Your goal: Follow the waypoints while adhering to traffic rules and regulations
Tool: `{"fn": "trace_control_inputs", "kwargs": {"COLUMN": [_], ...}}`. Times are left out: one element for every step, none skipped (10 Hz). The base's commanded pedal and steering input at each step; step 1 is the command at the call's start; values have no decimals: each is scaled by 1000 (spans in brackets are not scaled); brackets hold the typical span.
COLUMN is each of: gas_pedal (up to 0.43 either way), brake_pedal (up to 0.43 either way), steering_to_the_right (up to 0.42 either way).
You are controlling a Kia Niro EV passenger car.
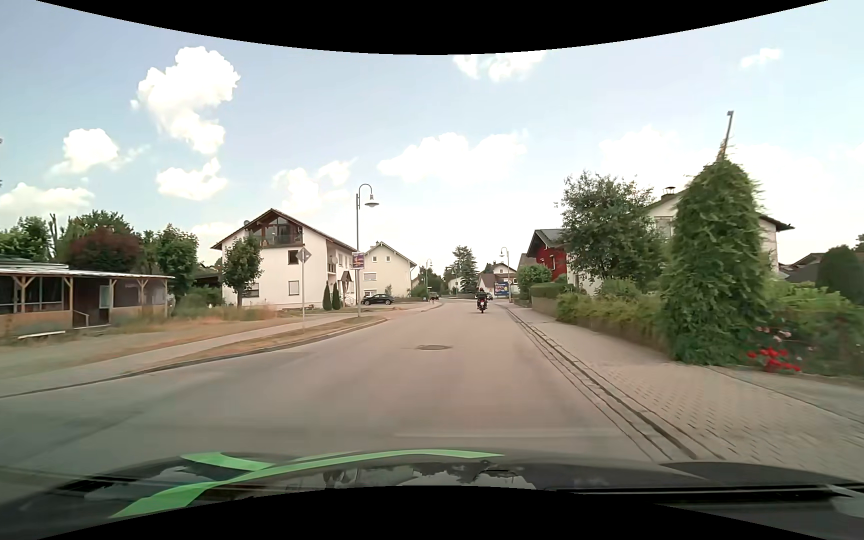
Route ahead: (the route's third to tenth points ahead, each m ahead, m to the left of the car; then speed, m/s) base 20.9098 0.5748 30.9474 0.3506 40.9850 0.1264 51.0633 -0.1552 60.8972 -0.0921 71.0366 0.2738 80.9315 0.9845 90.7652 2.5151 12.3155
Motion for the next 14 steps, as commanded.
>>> {"fn": "trace_control_inputs", "kwargs": {"gas_pedal": [110,110,110,130,130,138,138,150,150,150,138,138,138,138], "brake_pedal": [0,0,0,0,0,0,0,0,0,0,0,0,0,0], "steering_to_the_right": [11,12,13,12,13,13,12,12,13,13,12,11,10,10]}}
